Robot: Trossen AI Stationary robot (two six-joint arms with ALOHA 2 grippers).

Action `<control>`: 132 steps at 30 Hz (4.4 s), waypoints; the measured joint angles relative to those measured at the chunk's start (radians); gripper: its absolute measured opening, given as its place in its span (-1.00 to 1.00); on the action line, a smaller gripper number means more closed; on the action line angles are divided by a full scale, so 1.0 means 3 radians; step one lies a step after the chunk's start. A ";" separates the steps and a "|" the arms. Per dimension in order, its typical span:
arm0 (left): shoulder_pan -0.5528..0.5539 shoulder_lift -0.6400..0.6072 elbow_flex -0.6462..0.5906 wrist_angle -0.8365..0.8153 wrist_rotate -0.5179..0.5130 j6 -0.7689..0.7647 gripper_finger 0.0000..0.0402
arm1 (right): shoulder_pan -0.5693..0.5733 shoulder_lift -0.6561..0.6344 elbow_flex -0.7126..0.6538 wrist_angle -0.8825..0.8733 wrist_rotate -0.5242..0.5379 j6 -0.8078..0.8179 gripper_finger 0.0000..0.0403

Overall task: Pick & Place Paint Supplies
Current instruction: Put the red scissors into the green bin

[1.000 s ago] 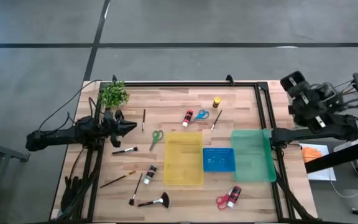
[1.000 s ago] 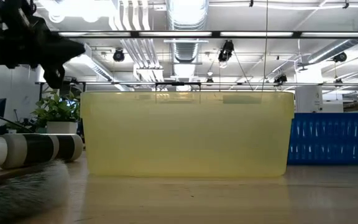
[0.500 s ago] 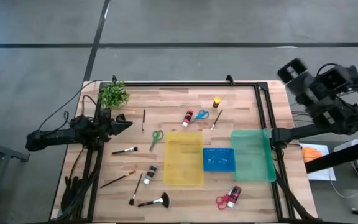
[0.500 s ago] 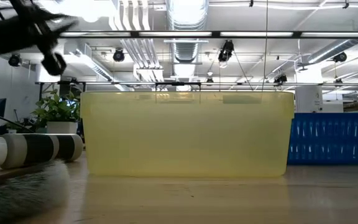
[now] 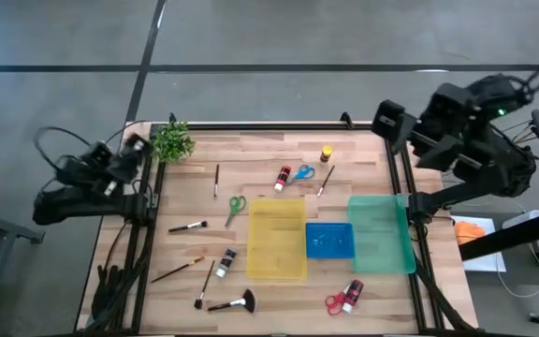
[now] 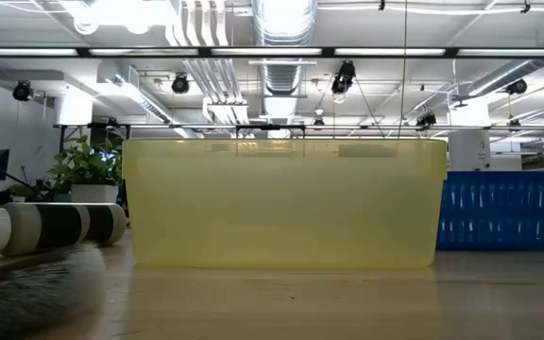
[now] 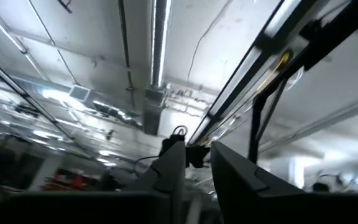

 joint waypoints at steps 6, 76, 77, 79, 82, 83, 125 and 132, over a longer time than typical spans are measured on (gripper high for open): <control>0.0000 0.0900 0.1314 -0.1952 -0.0237 0.0550 -0.13 | 0.0010 0.0113 0.0619 -0.2159 0.0702 -0.0651 -0.17; -0.0923 0.1980 0.2148 -0.2855 -0.0110 0.0295 0.21 | 0.2955 0.2682 -0.0409 -0.2134 0.1857 0.0678 -0.17; -0.0923 0.1980 0.2148 -0.2855 -0.0094 0.0295 0.21 | 0.2962 0.2733 -0.0408 -0.2193 0.1867 0.0677 -0.17; -0.0923 0.1980 0.2148 -0.2855 -0.0075 0.0295 0.21 | 0.2975 0.2820 -0.0408 -0.2208 0.1928 0.0664 -0.17; -0.0923 0.1979 0.2148 -0.2858 -0.0058 0.0295 0.21 | 0.2992 0.2915 -0.0407 -0.2211 0.2059 0.0667 -0.17; -0.0923 0.1979 0.2148 -0.2858 -0.0051 0.0294 0.21 | 0.3001 0.2938 -0.0407 -0.2210 0.2106 0.0666 -0.17; -0.0923 0.1988 0.2148 -0.2876 -0.0046 0.0349 0.21 | 0.3136 0.3076 -0.0687 -0.2329 0.2533 0.1083 -0.17; -0.0923 0.1988 0.2148 -0.2881 -0.0046 0.0356 0.21 | 0.3134 0.3148 -0.0691 -0.2329 0.2533 0.1094 -0.17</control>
